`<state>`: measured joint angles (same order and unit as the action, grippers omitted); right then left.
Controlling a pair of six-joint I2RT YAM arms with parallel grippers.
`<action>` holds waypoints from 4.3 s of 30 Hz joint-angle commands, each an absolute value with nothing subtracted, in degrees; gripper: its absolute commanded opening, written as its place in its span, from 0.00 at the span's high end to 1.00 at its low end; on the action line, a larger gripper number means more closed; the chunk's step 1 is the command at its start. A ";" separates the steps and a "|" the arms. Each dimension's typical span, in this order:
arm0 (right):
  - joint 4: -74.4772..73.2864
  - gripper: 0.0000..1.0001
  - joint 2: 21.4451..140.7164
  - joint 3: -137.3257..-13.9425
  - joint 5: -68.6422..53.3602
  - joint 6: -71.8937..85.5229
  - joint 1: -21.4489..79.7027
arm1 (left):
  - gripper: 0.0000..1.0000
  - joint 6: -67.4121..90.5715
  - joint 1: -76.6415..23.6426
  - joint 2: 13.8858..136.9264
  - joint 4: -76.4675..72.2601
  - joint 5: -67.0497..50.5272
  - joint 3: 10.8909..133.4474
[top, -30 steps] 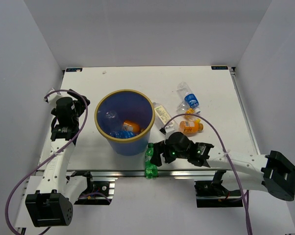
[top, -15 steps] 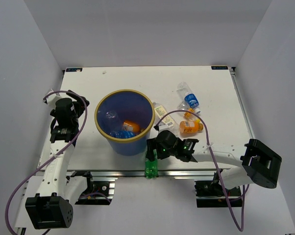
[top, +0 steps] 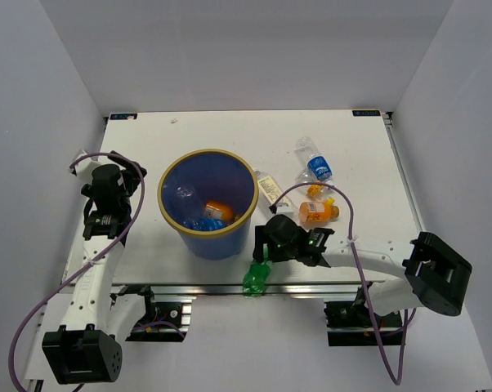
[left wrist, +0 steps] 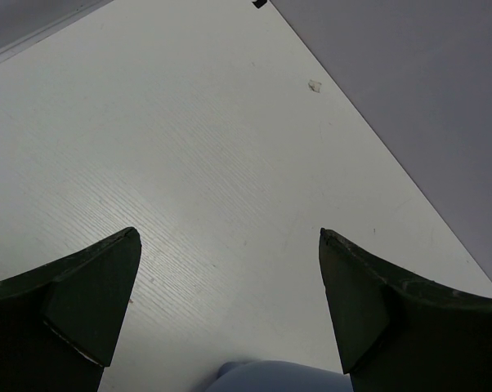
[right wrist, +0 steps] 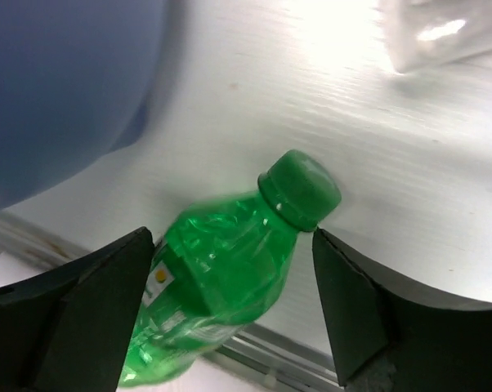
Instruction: Put the plastic bottles in the bin
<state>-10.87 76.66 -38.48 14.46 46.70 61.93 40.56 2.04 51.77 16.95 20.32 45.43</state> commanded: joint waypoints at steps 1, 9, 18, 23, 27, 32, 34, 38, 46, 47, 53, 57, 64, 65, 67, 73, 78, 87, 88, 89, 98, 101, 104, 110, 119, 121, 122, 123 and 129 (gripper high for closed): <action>-15.03 0.16 78.92 -39.54 14.59 47.82 60.91 | 0.02 40.87 2.28 50.45 18.10 20.74 45.79; -15.65 0.30 84.46 -43.85 11.78 44.74 60.91 | 0.02 40.78 2.20 50.10 18.19 21.18 45.97; -15.82 0.78 73.58 -40.61 18.54 45.62 60.47 | 0.02 40.87 2.20 50.19 18.28 22.06 45.97; -21.35 0.81 64.00 -46.38 28.96 40.79 56.18 | 0.02 41.13 2.20 50.01 18.11 22.24 45.79; -14.52 0.81 57.93 -53.95 38.92 28.24 54.06 | 0.02 41.31 2.20 50.36 17.93 22.24 45.79; -2.65 0.80 59.14 -67.21 30.81 9.60 53.96 | 0.02 41.40 2.29 50.54 18.02 21.89 45.62; -2.28 0.80 64.12 -75.82 21.60 7.13 54.05 | 0.02 41.40 2.20 50.71 18.10 21.97 45.70; -4.39 0.73 74.34 -86.47 7.50 6.59 54.31 | 0.02 41.57 2.20 50.80 18.46 21.71 45.79; -16.68 0.11 89.21 -103.16 -2.91 -0.43 53.97 | 0.02 41.40 2.20 51.33 18.98 21.71 46.05; -17.40 0.11 89.21 -104.05 -2.99 -1.92 53.70 | 0.02 41.40 2.20 51.42 19.33 21.71 46.23; -18.63 0.11 83.51 -101.36 -10.45 -0.35 45.98 | 0.02 41.66 2.20 50.98 19.25 23.11 45.97; -16.88 0.11 76.49 -91.87 -11.60 1.58 39.04 | 0.02 41.48 2.20 51.06 19.16 22.94 46.14; -12.05 0.11 67.50 -68.14 -11.24 5.88 29.81 | 0.02 41.57 2.20 51.77 18.90 24.17 46.05; -11.43 0.11 67.50 -66.55 -11.68 7.11 28.92 | 0.02 41.57 2.20 51.85 18.55 24.00 45.97; -10.37 0.11 69.25 -63.73 -14.67 8.00 26.20 | 0.02 41.49 2.20 52.12 17.93 23.38 45.88; -15.63 0.11 80.49 -67.66 -18.98 1.24 25.93 | 0.02 40.96 2.20 53.70 17.66 23.82 46.49; -14.94 0.11 87.09 -68.47 -19.96 -2.55 26.72 | 0.02 40.78 2.20 54.67 17.84 24.69 46.93; -12.84 0.11 93.77 -67.41 -14.42 -4.83 31.02 | 0.02 39.99 2.20 54.67 17.14 23.91 47.20; -12.40 0.11 94.39 -67.24 -14.07 -4.92 31.37 | 0.02 40.08 2.20 54.75 17.23 23.91 47.28; -12.13 0.11 95.53 -67.15 -13.63 -4.83 31.81 | 0.02 39.99 2.20 54.67 17.23 23.91 47.29; -9.76 0.11 100.98 -65.22 -0.72 -1.85 34.28 | 0.02 40.25 2.29 55.02 17.75 24.78 47.02; -8.09 0.12 101.16 -63.90 -0.35 -0.35 34.36 | 0.02 40.34 2.20 55.19 17.67 24.70 47.02; -7.91 0.24 100.02 -64.33 -0.61 1.67 34.36 | 0.02 40.43 2.20 55.11 17.84 24.61 46.93; -12.02 0.33 90.63 -73.54 6.12 1.67 33.58 | 0.02 40.60 2.28 54.67 18.19 24.08 46.93; -13.81 0.31 77.53 -90.26 -18.86 -0.89 34.10 | 0.02 40.96 2.20 53.35 17.93 23.38 46.32; -12.39 0.31 76.73 -91.14 -25.71 -0.53 36.89 | 0.02 40.96 2.20 53.17 17.75 23.12 46.06; -12.22 0.31 76.90 -91.66 -27.23 -0.61 38.22 | 0.02 40.96 2.28 53.26 17.41 22.94 45.88; -12.04 0.30 77.69 -92.45 -28.90 -0.88 39.54 | 0.02 40.96 2.29 53.17 17.40 22.77 45.97; -14.41 0.19 84.71 -97.54 -31.99 -3.86 50.27 | 0.02 41.13 2.20 53.35 18.02 21.80 46.23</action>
